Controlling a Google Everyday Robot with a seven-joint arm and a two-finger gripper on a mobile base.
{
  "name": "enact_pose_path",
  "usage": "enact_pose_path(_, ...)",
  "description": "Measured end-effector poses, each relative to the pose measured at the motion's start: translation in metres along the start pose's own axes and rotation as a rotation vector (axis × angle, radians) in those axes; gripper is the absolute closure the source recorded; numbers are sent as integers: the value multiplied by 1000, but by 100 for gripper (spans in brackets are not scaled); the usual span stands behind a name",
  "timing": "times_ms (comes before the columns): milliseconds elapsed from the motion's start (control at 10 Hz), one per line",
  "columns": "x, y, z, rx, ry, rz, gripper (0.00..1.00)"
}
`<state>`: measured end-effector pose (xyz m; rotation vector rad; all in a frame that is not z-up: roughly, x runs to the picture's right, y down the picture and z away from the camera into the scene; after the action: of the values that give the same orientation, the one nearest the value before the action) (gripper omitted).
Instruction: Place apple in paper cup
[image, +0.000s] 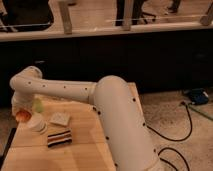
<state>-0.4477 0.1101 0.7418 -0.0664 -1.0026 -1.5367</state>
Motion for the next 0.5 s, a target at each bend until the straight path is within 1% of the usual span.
enact_pose_path(200,2,0,0,-2,-10,-4,72)
enact_pose_path(300,3,0,1,-3,-15,-6,65)
enact_pose_path(400,4,0,1,-5,-18,-7,61)
enact_pose_path(500,5,0,1,-7,-23,-8,54)
